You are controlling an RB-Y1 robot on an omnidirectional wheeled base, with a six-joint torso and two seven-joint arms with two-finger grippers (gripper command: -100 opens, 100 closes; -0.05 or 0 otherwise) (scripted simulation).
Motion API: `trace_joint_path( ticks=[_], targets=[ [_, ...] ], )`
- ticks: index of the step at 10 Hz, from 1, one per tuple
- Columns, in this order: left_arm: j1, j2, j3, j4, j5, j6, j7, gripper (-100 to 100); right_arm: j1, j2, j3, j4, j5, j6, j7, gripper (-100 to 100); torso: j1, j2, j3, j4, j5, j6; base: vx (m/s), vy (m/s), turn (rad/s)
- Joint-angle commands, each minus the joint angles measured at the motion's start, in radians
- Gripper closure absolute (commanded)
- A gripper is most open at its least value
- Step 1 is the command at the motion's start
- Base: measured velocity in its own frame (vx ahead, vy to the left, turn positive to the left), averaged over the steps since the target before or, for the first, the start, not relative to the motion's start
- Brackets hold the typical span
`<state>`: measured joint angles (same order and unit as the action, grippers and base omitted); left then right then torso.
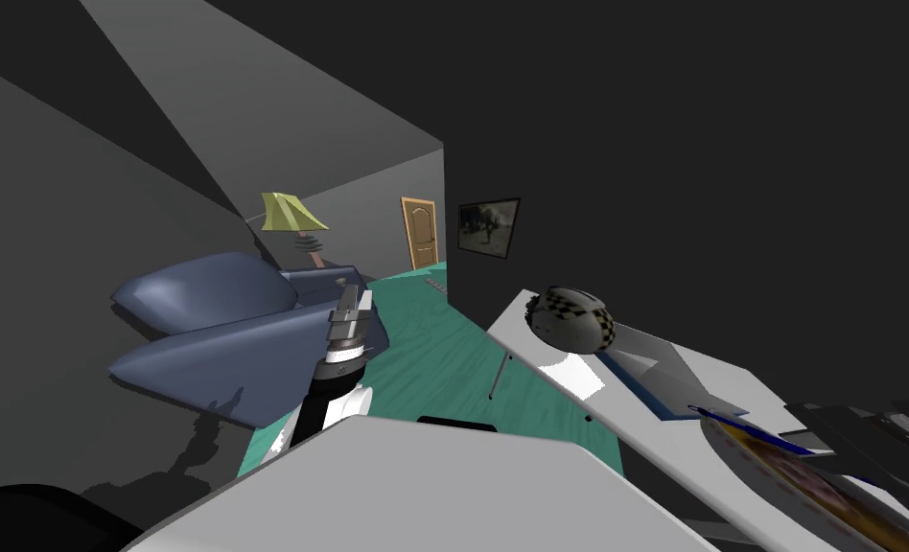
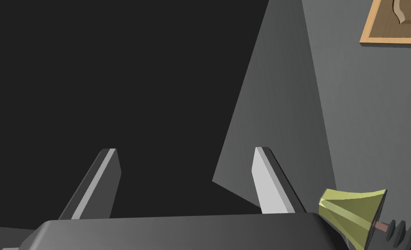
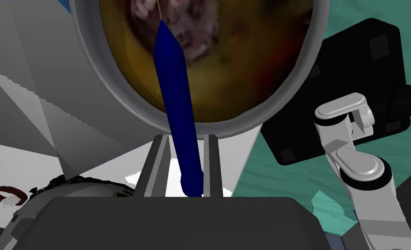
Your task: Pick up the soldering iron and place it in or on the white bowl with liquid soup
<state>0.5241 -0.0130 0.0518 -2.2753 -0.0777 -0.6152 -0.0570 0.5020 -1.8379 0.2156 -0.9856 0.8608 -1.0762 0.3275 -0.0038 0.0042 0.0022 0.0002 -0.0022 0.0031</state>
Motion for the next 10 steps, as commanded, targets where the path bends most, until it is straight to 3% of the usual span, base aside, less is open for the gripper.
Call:
trace_joint_path(
  ticks=[1,4,5,9,10],
  targets=[
    [0.0,0.0,0.0,0.0,0.0,0.0,0.0,0,0.015,-0.016,-0.021,0.002,-0.032,-0.025,0.005,100,0.0,0.0,0.0,0.0,0.0,0.0,-0.026,-0.138,-0.128],
    [0.0,0.0,0.0,0.0,0.0,0.0,0.0,0,0.009,-0.014,-0.019,0.004,-0.023,-0.028,0.002,100,0.002,-0.001,-0.001,0.0,0.0,0.0,-0.015,-0.051,-0.018],
    [0.0,0.0,0.0,0.0,0.0,0.0,0.0,0,0.011,-0.015,-0.019,0.003,-0.026,-0.027,0.004,-100,0.004,-0.002,-0.001,-0.001,0.0,-0.001,0.0,0.0,0.0],
    [0.0,0.0,0.0,0.0,0.0,0.0,0.0,0,0.01,-0.014,-0.019,0.003,-0.025,-0.027,0.004,-100,0.006,-0.003,-0.002,-0.001,0.001,-0.001,0.0,0.0,0.0],
    [0.0,0.0,0.0,0.0,0.0,0.0,0.0,0,0.01,-0.014,-0.019,0.003,-0.025,-0.027,0.004,0,0.006,-0.003,-0.002,-0.001,0.001,-0.001,0.0,0.0,0.0]
  ],
)
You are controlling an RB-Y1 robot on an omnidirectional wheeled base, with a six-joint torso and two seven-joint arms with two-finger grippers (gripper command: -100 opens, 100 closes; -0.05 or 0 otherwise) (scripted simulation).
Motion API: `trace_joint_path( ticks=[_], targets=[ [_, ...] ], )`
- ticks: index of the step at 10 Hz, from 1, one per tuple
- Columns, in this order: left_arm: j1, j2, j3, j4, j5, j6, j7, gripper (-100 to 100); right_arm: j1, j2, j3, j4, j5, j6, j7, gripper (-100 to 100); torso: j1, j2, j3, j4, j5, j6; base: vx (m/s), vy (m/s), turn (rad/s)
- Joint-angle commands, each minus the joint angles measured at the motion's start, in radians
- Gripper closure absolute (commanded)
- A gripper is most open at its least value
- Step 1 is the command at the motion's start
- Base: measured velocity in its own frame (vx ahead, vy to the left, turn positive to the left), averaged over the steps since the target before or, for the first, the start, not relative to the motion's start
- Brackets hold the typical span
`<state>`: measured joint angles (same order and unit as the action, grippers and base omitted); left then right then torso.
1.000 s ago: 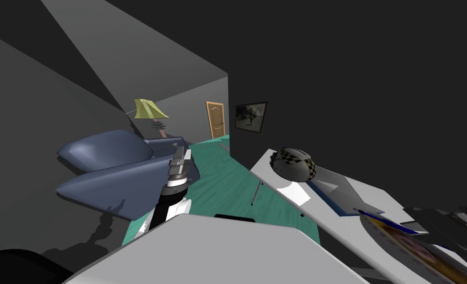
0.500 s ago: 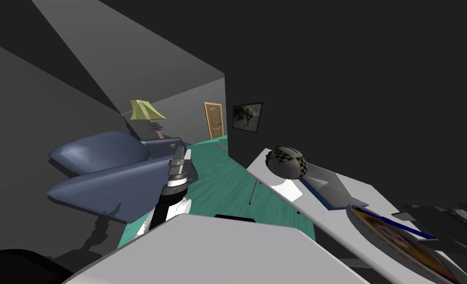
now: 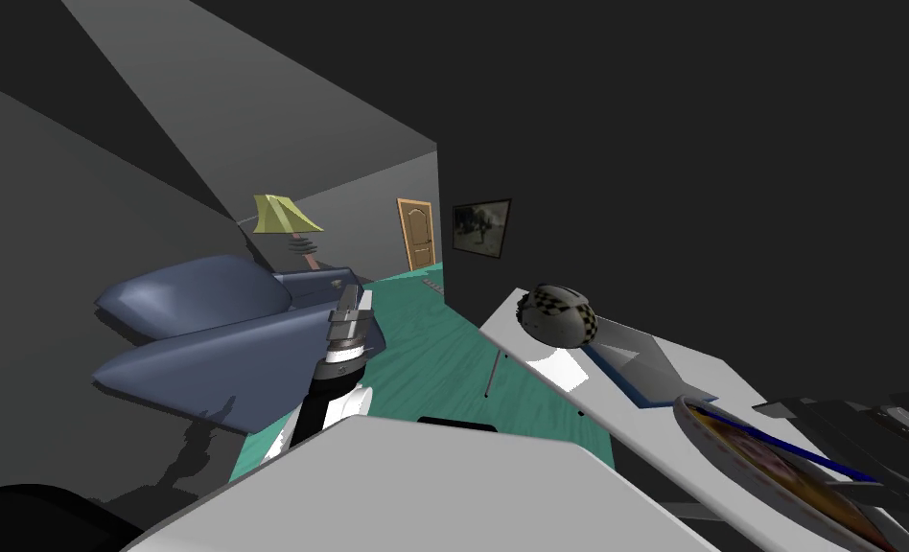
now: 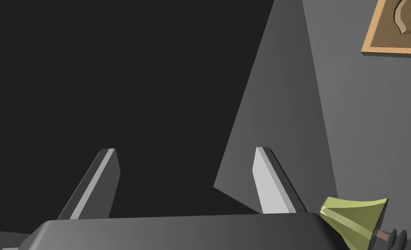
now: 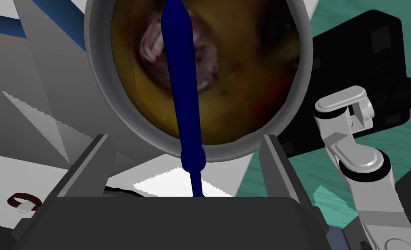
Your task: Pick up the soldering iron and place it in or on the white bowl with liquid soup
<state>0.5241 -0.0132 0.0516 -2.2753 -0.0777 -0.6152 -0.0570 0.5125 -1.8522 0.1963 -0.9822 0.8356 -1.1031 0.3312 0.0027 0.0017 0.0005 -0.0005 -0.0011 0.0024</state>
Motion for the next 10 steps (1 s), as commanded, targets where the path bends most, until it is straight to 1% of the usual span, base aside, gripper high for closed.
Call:
trace_joint_path(
  ticks=[1,2,4,5,6,7,8,9,10],
  targets=[
    [0.0,0.0,0.0,0.0,0.0,0.0,0.0,0,-0.007,-0.035,-0.012,-0.002,-0.011,-0.03,-0.01,-100,0.0,0.0,0.0,0.0,0.0,0.0,-0.006,-0.012,-0.082],
    [0.0,0.0,0.0,0.0,0.0,0.0,0.0,0,-0.009,-0.047,-0.016,-0.002,-0.014,-0.039,-0.014,-100,0.0,0.0,0.0,0.0,0.0,0.0,-0.011,-0.017,-0.068],
    [0.0,0.0,0.0,0.0,0.0,0.0,0.0,0,-0.009,-0.047,-0.016,-0.002,-0.014,-0.039,-0.014,-100,-0.001,0.001,0.0,0.0,0.0,0.0,-0.006,-0.009,0.003],
    [0.0,0.0,0.0,0.0,0.0,0.0,0.0,0,-0.014,-0.07,-0.023,-0.003,-0.021,-0.059,-0.021,-100,0.0,0.0,0.0,0.0,0.0,0.0,-0.003,-0.009,-0.057],
    [0.0,0.0,0.0,0.0,0.0,0.0,0.0,0,-0.014,-0.07,-0.023,-0.003,-0.021,-0.059,-0.021,-100,0.0,0.0,0.0,0.0,0.0,0.0,-0.003,-0.008,-0.025],
    [0.0,0.0,0.0,0.0,0.0,0.0,0.0,0,-0.019,-0.093,-0.031,-0.004,-0.028,-0.079,-0.028,-100,0.0,0.0,0.0,0.0,0.0,0.0,-0.006,-0.013,-0.056],
    [0.0,0.0,0.0,0.0,0.0,0.0,0.0,0,-0.021,-0.105,-0.035,-0.005,-0.032,-0.089,-0.031,-100,0.0,0.0,0.0,0.0,0.0,0.0,-0.008,-0.015,-0.042],
    [0.0,0.0,0.0,0.0,0.0,0.0,0.0,0,-0.021,-0.105,-0.035,-0.005,-0.032,-0.089,-0.031,-100,0.0,0.0,0.0,0.0,0.0,0.0,-0.006,-0.008,-0.001],
    [0.0,0.0,0.0,0.0,0.0,0.0,0.0,0,-0.012,-0.108,-0.029,-0.009,-0.045,-0.076,-0.025,-100,0.0,0.0,0.0,0.0,0.0,0.0,0.0,0.0,0.0]
  ],
)
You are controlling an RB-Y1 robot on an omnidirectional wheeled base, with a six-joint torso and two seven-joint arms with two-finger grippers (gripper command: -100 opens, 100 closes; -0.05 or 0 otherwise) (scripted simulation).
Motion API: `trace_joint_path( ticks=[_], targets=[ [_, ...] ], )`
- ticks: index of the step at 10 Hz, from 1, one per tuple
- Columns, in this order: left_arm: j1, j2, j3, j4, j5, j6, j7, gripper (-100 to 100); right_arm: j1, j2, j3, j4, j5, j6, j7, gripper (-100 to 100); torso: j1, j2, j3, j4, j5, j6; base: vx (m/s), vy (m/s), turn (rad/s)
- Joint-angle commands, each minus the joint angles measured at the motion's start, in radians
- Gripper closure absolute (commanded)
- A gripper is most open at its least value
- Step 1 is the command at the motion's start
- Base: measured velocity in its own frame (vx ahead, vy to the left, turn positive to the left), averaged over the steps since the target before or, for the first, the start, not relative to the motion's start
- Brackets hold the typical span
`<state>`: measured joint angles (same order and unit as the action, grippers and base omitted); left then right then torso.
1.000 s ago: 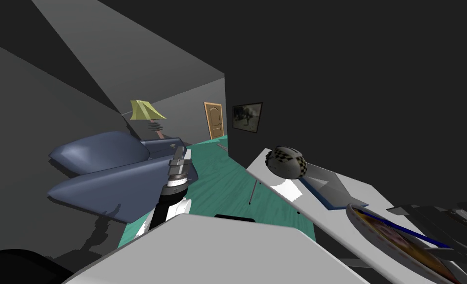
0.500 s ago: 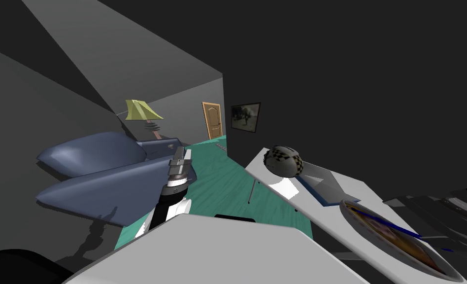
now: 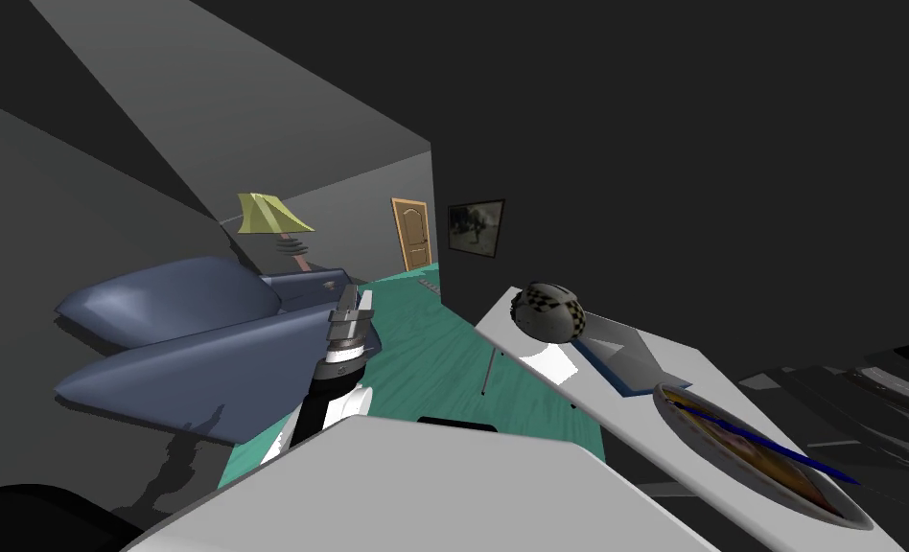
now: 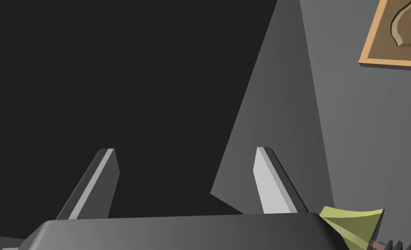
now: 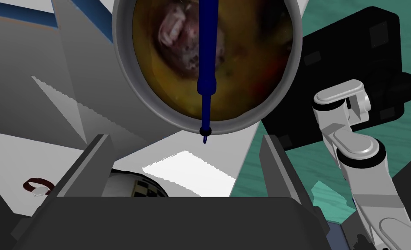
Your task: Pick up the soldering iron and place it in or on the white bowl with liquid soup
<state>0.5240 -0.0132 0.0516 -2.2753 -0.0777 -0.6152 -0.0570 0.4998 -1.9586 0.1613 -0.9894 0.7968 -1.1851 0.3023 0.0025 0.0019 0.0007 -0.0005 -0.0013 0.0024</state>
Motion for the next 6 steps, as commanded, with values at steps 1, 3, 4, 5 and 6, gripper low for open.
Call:
trace_joint_path(
  ticks=[1,3,4,5,6],
  targets=[
    [0.0,0.0,0.0,0.0,0.0,0.0,0.0,0,0.0,0.0,0.0,0.0,0.0,0.0,0.0,0,0.0,0.0,0.0,0.0,0.0,0.0,0.0,0.0,0.0],
    [0.0,0.0,0.0,0.0,0.0,0.0,0.0,0,0.0,0.0,0.001,0.0,-0.001,0.001,0.0,0,0.0,0.0,0.0,0.0,0.0,0.0,0.0,0.0,0.0],
    [0.0,0.0,0.0,0.0,0.0,0.0,0.0,0,0.0,0.0,0.001,0.0,-0.001,0.001,0.0,0,0.0,0.0,0.0,0.0,0.0,0.0,0.0,0.0,0.0],
    [0.0,0.0,0.0,0.0,0.0,0.0,0.0,0,0.0,0.0,0.001,0.0,-0.001,0.001,0.0,0,0.0,0.0,0.0,0.0,0.0,0.0,0.0,0.0,0.0],
    [0.0,0.0,0.0,0.0,0.0,0.0,0.0,0,0.0,0.0,0.001,0.0,-0.001,0.001,0.0,0,0.0,0.0,0.0,0.0,0.0,0.0,0.0,0.0,0.0]
  ],
)
